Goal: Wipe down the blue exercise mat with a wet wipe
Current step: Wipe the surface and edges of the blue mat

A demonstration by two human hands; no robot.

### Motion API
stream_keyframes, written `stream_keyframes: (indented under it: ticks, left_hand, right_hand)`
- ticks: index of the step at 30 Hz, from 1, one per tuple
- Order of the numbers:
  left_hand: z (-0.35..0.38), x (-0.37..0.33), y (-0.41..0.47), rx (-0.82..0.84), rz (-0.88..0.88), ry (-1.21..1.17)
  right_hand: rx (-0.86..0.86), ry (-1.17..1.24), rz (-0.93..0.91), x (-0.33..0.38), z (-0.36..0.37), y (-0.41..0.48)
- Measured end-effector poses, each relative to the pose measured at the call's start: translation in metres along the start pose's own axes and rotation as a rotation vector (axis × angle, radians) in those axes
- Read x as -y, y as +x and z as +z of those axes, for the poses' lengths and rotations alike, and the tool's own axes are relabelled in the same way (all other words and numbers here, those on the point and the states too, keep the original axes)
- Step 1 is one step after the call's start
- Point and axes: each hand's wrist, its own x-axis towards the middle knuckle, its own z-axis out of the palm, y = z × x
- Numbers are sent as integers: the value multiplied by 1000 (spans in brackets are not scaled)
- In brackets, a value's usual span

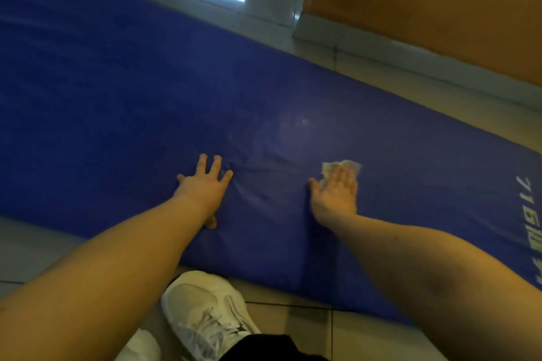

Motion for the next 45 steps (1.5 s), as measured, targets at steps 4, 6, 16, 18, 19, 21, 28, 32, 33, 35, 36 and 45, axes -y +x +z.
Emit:
stream_keyframes:
  ticks: [4, 6, 16, 18, 19, 21, 28, 32, 33, 35, 36, 45]
  left_hand:
    - [-1, -2, 1, -5, -8, 11]
    - [-1, -3, 0, -2, -13, 16]
    - [-2, -4, 1, -12, -20, 5]
    - [-1, -3, 2, -6, -13, 5]
    - [-1, -3, 1, -2, -11, 1]
    - [-2, -2, 0, 10, -6, -2]
    - [-2, -2, 2, 22, -10, -2]
    - [-1, -4, 2, 12, -11, 8]
    - [-1, -4, 2, 5, -12, 9]
    - [-1, -4, 2, -2, -13, 5]
    - [-1, -4, 2, 1, -12, 2]
    - [0, -3, 3, 14, -10, -10]
  right_hand:
    - [79, 84, 280, -6, -13, 18]
    - [70, 96, 238, 24, -10, 16]
    - [38, 7, -475, 139, 13, -12]
    - [6, -11, -463, 118, 12, -2]
    - [-15, -10, -413, 105, 11, 6]
    - [-40, 6, -265, 77, 5, 19]
    - [-1, 137, 146, 53, -10, 25]
    - [-16, 48, -63, 100, 6, -8]
    - [-22, 36, -169, 109, 13, -20]
    - [-7, 29, -381, 113, 23, -36]
    - [6, 13, -468, 108, 25, -36]
    - [-31, 19, -53, 29, -18, 34]
